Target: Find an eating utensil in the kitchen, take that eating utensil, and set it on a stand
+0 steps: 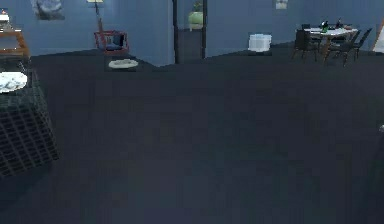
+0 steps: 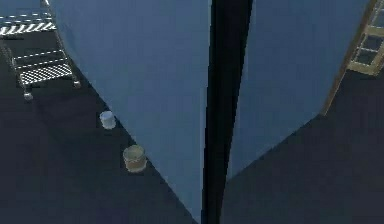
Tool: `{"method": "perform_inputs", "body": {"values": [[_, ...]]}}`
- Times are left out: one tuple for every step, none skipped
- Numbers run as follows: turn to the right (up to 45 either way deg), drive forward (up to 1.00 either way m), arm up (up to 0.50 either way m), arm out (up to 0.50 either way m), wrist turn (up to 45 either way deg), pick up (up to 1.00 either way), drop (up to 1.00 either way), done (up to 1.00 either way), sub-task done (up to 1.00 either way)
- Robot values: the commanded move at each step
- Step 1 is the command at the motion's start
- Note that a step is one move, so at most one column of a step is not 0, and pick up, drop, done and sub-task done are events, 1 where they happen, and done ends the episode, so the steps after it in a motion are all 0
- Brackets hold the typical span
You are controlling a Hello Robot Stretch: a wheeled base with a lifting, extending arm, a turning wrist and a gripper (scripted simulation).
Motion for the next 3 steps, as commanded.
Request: {"method": "perform_inputs", "body": {"values": [[0.0,0.30,0.00,0.00,0.0,0.00,0.00,0.00,0.00],[36.0,0.00,0.00,0.00,0.0,0.00,0.00,0.00,0.00],[3.0,0.00,0.00,0.00,0.0,0.00,0.00,0.00,0.00]]}}
